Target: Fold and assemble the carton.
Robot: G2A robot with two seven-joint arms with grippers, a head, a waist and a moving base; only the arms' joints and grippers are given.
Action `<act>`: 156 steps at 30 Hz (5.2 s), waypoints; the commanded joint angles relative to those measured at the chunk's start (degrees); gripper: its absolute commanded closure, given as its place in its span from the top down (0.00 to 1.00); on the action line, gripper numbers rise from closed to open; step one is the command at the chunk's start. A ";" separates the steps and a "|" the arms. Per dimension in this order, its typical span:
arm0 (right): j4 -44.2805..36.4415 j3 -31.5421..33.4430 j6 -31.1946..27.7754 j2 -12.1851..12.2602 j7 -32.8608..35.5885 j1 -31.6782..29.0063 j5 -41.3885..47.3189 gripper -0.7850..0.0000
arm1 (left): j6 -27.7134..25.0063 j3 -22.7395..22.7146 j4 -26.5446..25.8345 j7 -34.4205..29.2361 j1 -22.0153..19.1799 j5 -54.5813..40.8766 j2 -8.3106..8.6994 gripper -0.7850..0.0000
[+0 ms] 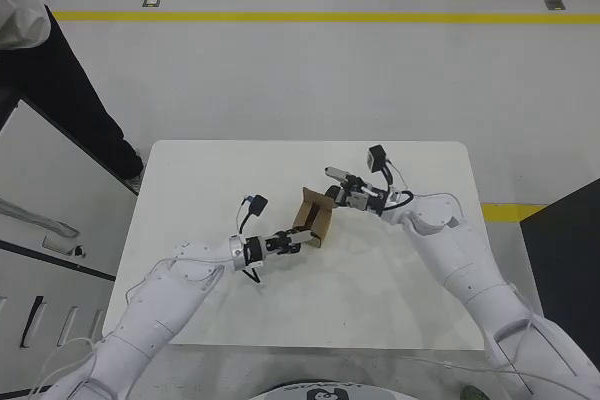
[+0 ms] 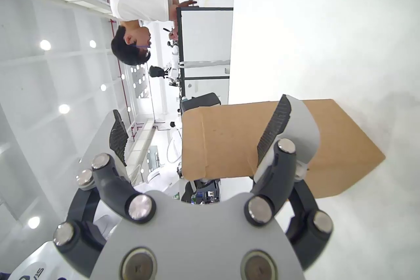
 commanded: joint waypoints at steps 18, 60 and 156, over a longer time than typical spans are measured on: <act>-5.75 3.77 6.96 1.40 1.47 -5.37 -0.35 1.00 | -4.73 1.50 4.32 2.42 -3.44 -0.08 -1.39 1.00; -16.59 11.44 7.89 4.10 0.95 -10.70 -6.02 1.00 | 4.22 -0.05 5.23 7.17 -0.06 4.83 -1.05 0.00; -22.77 -7.35 15.56 4.59 28.00 13.41 -47.91 0.13 | 3.28 3.28 11.14 10.51 -3.98 4.54 -3.30 0.00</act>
